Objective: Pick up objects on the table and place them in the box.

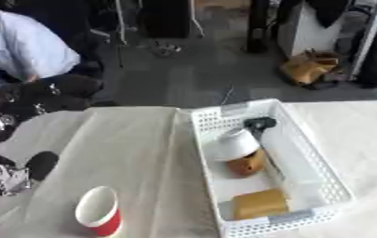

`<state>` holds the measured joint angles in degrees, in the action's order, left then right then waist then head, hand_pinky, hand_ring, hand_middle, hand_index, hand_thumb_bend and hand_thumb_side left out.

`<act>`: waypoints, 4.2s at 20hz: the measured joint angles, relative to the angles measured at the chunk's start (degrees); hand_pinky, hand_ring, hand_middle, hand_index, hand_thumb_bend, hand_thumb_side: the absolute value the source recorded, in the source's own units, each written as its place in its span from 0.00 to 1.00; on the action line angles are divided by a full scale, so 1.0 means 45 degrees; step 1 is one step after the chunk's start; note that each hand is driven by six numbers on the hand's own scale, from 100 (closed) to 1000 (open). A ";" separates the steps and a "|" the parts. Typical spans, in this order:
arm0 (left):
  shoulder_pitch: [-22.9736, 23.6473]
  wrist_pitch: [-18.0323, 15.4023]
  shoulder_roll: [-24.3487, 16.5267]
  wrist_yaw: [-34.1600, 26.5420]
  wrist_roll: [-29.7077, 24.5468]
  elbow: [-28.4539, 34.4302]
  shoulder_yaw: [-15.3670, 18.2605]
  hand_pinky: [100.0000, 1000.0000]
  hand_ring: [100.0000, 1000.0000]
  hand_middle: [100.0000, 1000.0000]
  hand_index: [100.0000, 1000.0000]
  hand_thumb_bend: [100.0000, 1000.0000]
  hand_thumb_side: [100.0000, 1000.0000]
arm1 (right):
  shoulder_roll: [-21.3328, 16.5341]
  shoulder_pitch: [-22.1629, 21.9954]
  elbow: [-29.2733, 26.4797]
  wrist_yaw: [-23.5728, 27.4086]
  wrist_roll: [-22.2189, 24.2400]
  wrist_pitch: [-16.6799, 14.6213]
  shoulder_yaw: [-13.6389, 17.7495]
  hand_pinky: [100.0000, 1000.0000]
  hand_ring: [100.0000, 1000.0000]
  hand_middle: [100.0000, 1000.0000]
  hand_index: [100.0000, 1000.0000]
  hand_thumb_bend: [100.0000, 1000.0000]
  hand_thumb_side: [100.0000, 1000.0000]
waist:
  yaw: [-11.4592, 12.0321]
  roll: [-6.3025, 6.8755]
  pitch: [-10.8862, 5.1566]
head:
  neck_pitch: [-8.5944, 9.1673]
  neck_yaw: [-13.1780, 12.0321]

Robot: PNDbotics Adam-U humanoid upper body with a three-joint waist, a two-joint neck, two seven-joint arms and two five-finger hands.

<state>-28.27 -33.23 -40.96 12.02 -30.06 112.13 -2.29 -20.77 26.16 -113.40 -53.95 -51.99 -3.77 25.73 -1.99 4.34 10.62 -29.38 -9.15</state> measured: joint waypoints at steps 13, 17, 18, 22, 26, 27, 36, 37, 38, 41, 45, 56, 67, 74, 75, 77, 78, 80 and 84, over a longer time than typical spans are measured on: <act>-0.0572 0.0475 -0.1516 0.1570 -0.0475 -0.3874 -0.2057 1.00 1.00 1.00 1.00 0.00 1.00 | -0.0048 -0.0123 0.0000 -0.0033 0.0001 -0.0197 -0.0085 0.67 0.78 0.69 0.64 0.00 1.00 | -0.0009 0.0303 -0.0558 | -0.0156 -0.0194; -0.1105 0.1127 -0.1469 0.2318 -0.1127 -0.4495 -0.2495 1.00 1.00 1.00 1.00 0.00 1.00 | -0.0048 -0.0151 0.0000 -0.0033 0.0002 -0.0240 -0.0093 0.67 0.78 0.69 0.64 0.00 1.00 | -0.0035 0.0303 -0.0583 | -0.0161 -0.0288; -0.1111 0.1191 -0.1467 0.2396 -0.1191 -0.4629 -0.2647 1.00 1.00 1.00 1.00 0.00 1.00 | -0.0048 -0.0169 0.0000 -0.0033 0.0004 -0.0242 -0.0095 0.67 0.78 0.69 0.64 0.00 1.00 | -0.0068 0.0303 -0.0583 | -0.0171 -0.0292; -0.1114 0.1411 -0.1465 0.1497 -0.1411 -0.5034 -0.3117 1.00 1.00 1.00 1.00 0.00 0.92 | -0.0049 -0.0216 0.0000 -0.0033 0.0005 -0.0243 -0.0096 0.67 0.78 0.69 0.64 0.00 0.99 | -0.0085 0.0313 -0.0581 | -0.0255 -0.0276; -0.1224 0.2258 -0.1681 -0.0253 -0.2258 -0.5581 -0.3723 1.00 1.00 1.00 1.00 0.00 1.00 | -0.0076 -0.0227 0.0000 -0.0033 0.0005 -0.0243 -0.0138 0.67 0.78 0.69 0.64 0.00 0.99 | -0.0021 0.0473 -0.0584 | -0.0396 -0.0243; -0.1295 0.2463 -0.1775 -0.0423 -0.2463 -0.5662 -0.3919 1.00 1.00 1.00 1.00 0.00 1.00 | -0.0085 -0.0230 0.0000 -0.0033 0.0005 -0.0243 -0.0154 0.67 0.78 0.69 0.64 0.00 0.99 | -0.0016 0.0505 -0.0586 | -0.0407 -0.0243; -0.1403 0.2968 -0.2164 0.0833 -0.2968 -0.5638 -0.5468 1.00 1.00 1.00 1.00 0.62 1.00 | -0.0147 -0.0325 0.0000 -0.0032 0.0006 -0.0243 -0.0160 0.67 0.78 0.69 0.64 0.00 0.99 | -0.0007 0.0607 -0.0628 | -0.0616 -0.0260; -0.1391 0.2890 -0.2164 0.0882 -0.2890 -0.5615 -0.5518 1.00 1.00 1.00 1.00 0.65 1.00 | -0.0147 -0.0328 0.0000 -0.0031 0.0006 -0.0243 -0.0161 0.67 0.78 0.69 0.64 0.00 0.99 | -0.0005 0.0609 -0.0628 | -0.0617 -0.0255; -0.1391 0.2811 -0.2164 0.0921 -0.2811 -0.5583 -0.5545 1.00 1.00 1.00 1.00 0.65 1.00 | -0.0147 -0.0330 0.0000 -0.0029 0.0006 -0.0243 -0.0162 0.67 0.78 0.69 0.64 0.00 0.99 | 0.0000 0.0610 -0.0628 | -0.0618 -0.0249; -0.1390 0.2626 -0.2165 0.1001 -0.2626 -0.5573 -0.5544 1.00 1.00 1.00 1.00 0.66 1.00 | -0.0147 -0.0334 0.0000 -0.0019 0.0006 -0.0244 -0.0163 0.67 0.78 0.69 0.64 0.00 0.99 | 0.0017 0.0617 -0.0628 | -0.0619 -0.0245; -0.1389 0.2449 -0.2173 0.1268 -0.2449 -0.5362 -0.5344 1.00 1.00 1.00 1.00 0.63 1.00 | -0.0147 -0.0336 0.0000 -0.0017 0.0006 -0.0244 -0.0163 0.67 0.78 0.69 0.63 0.00 0.99 | 0.0080 0.0617 -0.0626 | -0.0635 -0.0237; -0.1153 0.1908 -0.2173 0.1941 -0.1908 -0.3531 -0.4214 1.00 1.00 1.00 1.00 0.64 1.00 | -0.0146 -0.0345 0.0000 0.0011 0.0014 -0.0234 -0.0158 0.67 0.78 0.68 0.63 0.00 0.99 | 0.0196 0.0499 -0.0571 | -0.0726 -0.0188; -0.1082 0.0870 -0.1995 0.4045 -0.0870 -0.3591 -0.4389 1.00 1.00 1.00 1.00 0.66 1.00 | -0.0141 -0.0336 0.0000 0.0040 0.0013 -0.0236 -0.0158 0.67 0.78 0.68 0.62 0.00 0.99 | 0.0147 0.0380 -0.0470 | -0.0724 -0.0249; -0.1097 0.0106 -0.1585 0.4570 -0.0106 -0.4107 -0.4709 1.00 1.00 1.00 1.00 0.54 0.99 | -0.0123 -0.0331 0.0000 0.0126 0.0009 -0.0243 -0.0157 0.67 0.78 0.67 0.61 0.00 0.98 | 0.0091 0.0371 -0.0379 | -0.0718 -0.0300; -0.1108 0.0066 -0.1539 0.4477 -0.0066 -0.4180 -0.4767 1.00 1.00 1.00 1.00 0.54 1.00 | -0.0121 -0.0331 0.0000 0.0132 0.0008 -0.0244 -0.0157 0.67 0.78 0.67 0.61 0.00 0.98 | 0.0084 0.0371 -0.0378 | -0.0717 -0.0301; -0.1156 0.0045 -0.1454 0.4267 -0.0045 -0.4308 -0.4858 1.00 1.00 1.00 1.00 0.50 1.00 | -0.0112 -0.0331 0.0000 0.0136 0.0009 -0.0247 -0.0156 0.67 0.78 0.67 0.61 0.00 0.98 | 0.0079 0.0371 -0.0371 | -0.0717 -0.0305; -0.1186 0.0050 -0.1438 0.4160 -0.0050 -0.4377 -0.4889 1.00 1.00 1.00 1.00 0.50 1.00 | -0.0103 -0.0331 0.0000 0.0139 0.0011 -0.0250 -0.0155 0.67 0.78 0.67 0.61 0.00 0.98 | 0.0077 0.0371 -0.0367 | -0.0717 -0.0306; -0.1214 0.0103 -0.1364 0.3967 -0.0103 -0.4491 -0.4933 1.00 1.00 1.00 1.00 0.51 1.00 | -0.0097 -0.0331 0.0000 0.0144 0.0014 -0.0254 -0.0154 0.67 0.78 0.67 0.61 0.00 0.98 | 0.0077 0.0371 -0.0350 | -0.0717 -0.0307; -0.1218 0.0347 -0.1344 0.3680 -0.0347 -0.4691 -0.4968 1.00 1.00 1.00 1.00 0.48 1.00 | -0.0062 -0.0331 0.0000 0.0158 0.0015 -0.0255 -0.0151 0.67 0.78 0.66 0.61 0.00 0.97 | 0.0079 0.0372 -0.0346 | -0.0717 -0.0328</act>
<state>-33.75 -31.67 -47.01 28.58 -31.62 91.02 -24.64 -21.05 24.68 -113.40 -53.24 -51.92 -4.92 25.05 -1.64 6.01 9.07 -32.61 -10.62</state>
